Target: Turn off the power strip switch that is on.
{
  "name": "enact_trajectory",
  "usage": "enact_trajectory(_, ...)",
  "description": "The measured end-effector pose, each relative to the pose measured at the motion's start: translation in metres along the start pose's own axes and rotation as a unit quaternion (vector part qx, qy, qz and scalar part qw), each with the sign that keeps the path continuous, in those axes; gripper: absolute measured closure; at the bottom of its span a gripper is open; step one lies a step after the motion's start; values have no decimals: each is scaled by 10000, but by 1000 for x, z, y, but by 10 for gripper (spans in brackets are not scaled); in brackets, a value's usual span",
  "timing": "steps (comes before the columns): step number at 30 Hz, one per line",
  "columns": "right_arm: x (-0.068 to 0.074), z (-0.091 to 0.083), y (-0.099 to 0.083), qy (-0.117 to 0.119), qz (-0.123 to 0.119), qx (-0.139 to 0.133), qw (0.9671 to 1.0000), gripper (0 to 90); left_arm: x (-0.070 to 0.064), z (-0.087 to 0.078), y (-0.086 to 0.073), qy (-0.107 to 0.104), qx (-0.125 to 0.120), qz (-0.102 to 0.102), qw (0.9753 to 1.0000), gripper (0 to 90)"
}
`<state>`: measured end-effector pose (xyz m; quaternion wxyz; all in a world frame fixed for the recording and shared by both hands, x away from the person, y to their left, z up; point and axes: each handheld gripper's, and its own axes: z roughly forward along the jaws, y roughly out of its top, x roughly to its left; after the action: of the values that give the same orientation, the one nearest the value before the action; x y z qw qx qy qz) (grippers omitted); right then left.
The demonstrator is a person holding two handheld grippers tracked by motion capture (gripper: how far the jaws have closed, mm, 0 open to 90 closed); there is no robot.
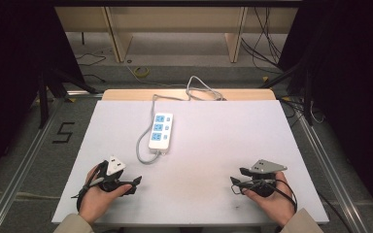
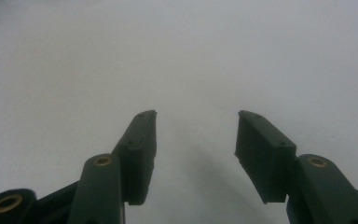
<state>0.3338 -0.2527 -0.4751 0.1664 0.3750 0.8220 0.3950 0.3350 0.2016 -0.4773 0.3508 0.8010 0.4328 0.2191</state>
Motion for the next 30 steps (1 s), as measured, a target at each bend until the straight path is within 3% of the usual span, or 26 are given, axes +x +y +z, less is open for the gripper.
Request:
enact_trajectory(5, 1, 0, 0, -3, 11, -2, 10000, 486, -1, 0, 1, 35, -20, -22, 10000, 185)
enact_trajectory(8, 2, 0, 0, 0, 20, 10, 10000, 486, -1, -1, 1, 105, -44, -64, 9999, 277)
enact_trajectory(12, 2, 0, 0, 4, 24, 1, 10000, 486, 0, -3, 2, 204, -13, -95, 9997, 533)
enact_trajectory(16, 2, 0, -1, 6, 24, -6, 10000, 487, 0, -5, 2, 142, 177, 79, 9997, 791)
enact_trajectory(18, 2, 0, -1, 9, 23, -3, 10000, 487, 0, -5, 2, 151, 254, 97, 9995, 877)
enact_trajectory(21, 2, 0, 0, 7, 8, -8, 10000, 488, -2, -6, 4, 113, 400, 107, 9991, 895)
enact_trajectory(30, 3, 1, 0, 10, -16, 2, 10000, 484, -5, -5, 10, 2, 438, -19, 9990, 895)
